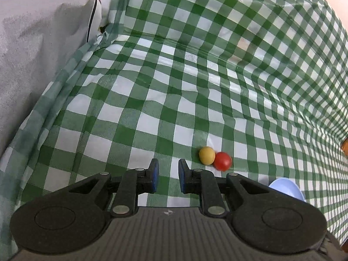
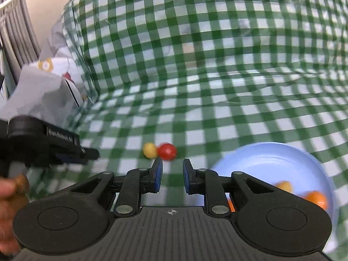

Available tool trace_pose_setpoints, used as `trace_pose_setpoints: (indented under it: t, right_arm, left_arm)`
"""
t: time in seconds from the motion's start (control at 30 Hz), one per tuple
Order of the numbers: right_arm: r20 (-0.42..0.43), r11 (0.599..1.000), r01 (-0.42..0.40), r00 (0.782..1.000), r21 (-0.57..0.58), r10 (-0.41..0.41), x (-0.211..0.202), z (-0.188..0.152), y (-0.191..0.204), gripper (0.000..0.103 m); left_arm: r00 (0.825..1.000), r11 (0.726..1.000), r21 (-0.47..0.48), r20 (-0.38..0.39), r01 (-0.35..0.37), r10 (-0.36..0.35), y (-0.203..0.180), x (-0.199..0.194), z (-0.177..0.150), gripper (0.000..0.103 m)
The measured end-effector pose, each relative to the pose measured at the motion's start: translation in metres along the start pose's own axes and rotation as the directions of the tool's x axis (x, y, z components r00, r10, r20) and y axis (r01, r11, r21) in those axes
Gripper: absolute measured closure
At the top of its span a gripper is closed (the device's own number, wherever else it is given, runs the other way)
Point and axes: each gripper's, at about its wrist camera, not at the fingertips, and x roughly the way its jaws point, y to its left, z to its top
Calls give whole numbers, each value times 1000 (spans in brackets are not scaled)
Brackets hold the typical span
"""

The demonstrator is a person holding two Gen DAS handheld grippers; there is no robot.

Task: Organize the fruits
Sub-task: 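Move both open tools toward the yellow fruit and red tomato on the cloth, then grasp the red tomato with the right tool while the left tool grasps the yellow fruit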

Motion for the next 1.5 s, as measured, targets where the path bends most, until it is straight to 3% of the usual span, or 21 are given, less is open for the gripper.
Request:
trace_pose_setpoints:
  t: [0.13,0.23,0.47,0.57,0.63,0.67,0.97,1.1,1.3,1.37,1.5]
  right_arm:
    - [-17,999,4,1000,52,-3,31,6,3,77]
    - [-13,997,21,1000,70,-20,52,12,5,67]
    - [-42,994,37,999,107,-32,96,21,6,56]
    - [-87,994,66,994,91,-59,110,17,6,56]
    - [-90,992,57,995,114,-47,112,16,2,62]
    - [-91,993,45,995,111,-35,112,17,2,73]
    - [-82,997,12,997,71,-6,83,18,4,75]
    - [-126,1000,4,992,6,-3,55,14,16,75]
    - [-200,995,-44,979,-91,25,9,-16,32,75]
    - [-212,991,-52,977,-120,25,-1,-24,34,75]
    - [-251,989,-66,967,-131,31,-8,-34,33,75]
  left_arm:
    - [1000,1000,-6,5,7,-7,-2,1,2,83]
    - [1000,1000,-5,10,6,-6,-2,3,4,83]
    - [1000,1000,-20,13,1,0,2,6,7,83]
    - [1000,1000,-25,16,0,0,1,6,6,83]
    - [1000,1000,-28,14,2,-2,0,7,7,83]
    - [1000,1000,-31,15,4,-3,0,8,7,83]
    - [999,998,-51,20,27,-26,-2,12,9,83]
    - [997,996,-48,-1,72,-72,-3,20,14,83]
    - [993,986,114,-14,119,-119,-31,39,17,78]
    - [989,975,171,-31,145,-141,-43,48,13,72]
    - [985,939,297,-40,175,-171,-69,60,1,71]
